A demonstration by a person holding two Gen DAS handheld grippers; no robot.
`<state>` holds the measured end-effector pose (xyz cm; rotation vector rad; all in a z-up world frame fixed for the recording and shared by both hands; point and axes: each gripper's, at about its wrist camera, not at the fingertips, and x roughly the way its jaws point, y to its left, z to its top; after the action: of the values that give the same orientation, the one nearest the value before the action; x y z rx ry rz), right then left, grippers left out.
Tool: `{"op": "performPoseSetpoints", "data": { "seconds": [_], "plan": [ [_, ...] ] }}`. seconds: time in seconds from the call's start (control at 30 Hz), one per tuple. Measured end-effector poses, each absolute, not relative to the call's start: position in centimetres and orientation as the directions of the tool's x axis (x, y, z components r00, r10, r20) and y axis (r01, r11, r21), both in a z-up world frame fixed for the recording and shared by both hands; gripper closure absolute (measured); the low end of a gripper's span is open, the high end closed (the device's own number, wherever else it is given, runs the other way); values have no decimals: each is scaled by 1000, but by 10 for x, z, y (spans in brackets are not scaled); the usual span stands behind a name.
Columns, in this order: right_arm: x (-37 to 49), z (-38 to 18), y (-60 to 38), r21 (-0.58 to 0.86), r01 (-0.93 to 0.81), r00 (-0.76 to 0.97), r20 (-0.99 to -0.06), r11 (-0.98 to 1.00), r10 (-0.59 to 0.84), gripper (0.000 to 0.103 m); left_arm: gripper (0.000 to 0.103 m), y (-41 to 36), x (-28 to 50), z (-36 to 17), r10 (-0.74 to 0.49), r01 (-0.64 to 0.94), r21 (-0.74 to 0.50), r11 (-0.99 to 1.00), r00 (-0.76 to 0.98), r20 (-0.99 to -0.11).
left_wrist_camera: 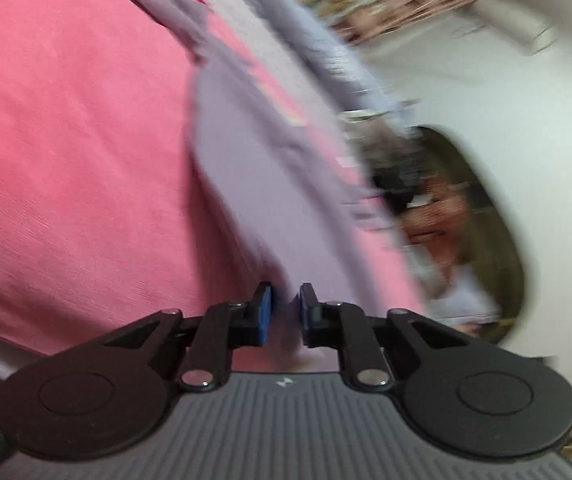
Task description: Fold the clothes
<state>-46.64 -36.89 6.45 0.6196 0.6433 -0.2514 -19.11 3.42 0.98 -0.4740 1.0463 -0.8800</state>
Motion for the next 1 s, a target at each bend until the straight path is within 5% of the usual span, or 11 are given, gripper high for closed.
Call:
{"op": "performPoseSetpoints", "data": {
  "seconds": [0.1, 0.17, 0.23, 0.27, 0.33, 0.43, 0.57, 0.67, 0.77, 0.83, 1.0],
  "plan": [
    [-466, 64, -369, 460, 403, 778, -628, 791, -31, 41, 82, 31, -189, -4, -732, 364, -644, 672, 200, -651],
    [-465, 62, -368, 459, 406, 775, -632, 790, -30, 40, 67, 31, -188, -5, -760, 363, -677, 641, 174, -626],
    [-464, 60, -367, 462, 407, 771, -636, 788, -26, 40, 39, 31, -188, -5, -796, 368, -715, 594, 144, -588],
    [-464, 60, -367, 464, 407, 771, -637, 787, -22, 40, 37, 30, -186, -6, -827, 365, -750, 552, 123, -549],
    [-463, 59, -365, 462, 403, 770, -638, 790, -20, 40, 36, 31, -185, -8, -857, 359, -784, 507, 114, -502],
    [-462, 59, -364, 455, 400, 769, -639, 795, -20, 39, 49, 29, -185, -9, -809, 357, -732, 580, 147, -569],
    [-463, 57, -366, 467, 408, 768, -640, 784, -18, 38, 49, 41, -185, -11, -945, 335, -885, 323, 71, -318],
    [-463, 56, -366, 467, 412, 765, -643, 782, -19, 37, 49, 44, -183, -10, -962, 352, -896, 271, 55, -269],
    [-464, 55, -366, 469, 414, 765, -644, 780, -19, 37, 45, 48, -180, -14, -951, 339, -889, 307, 78, -299],
    [-464, 55, -367, 470, 416, 765, -644, 779, -20, 37, 47, 46, -174, -16, -892, 322, -833, 449, 115, -437],
    [-463, 55, -366, 466, 412, 763, -646, 783, -17, 36, 48, 52, -171, -20, -864, 295, -812, 503, 135, -486]
  ]
}}
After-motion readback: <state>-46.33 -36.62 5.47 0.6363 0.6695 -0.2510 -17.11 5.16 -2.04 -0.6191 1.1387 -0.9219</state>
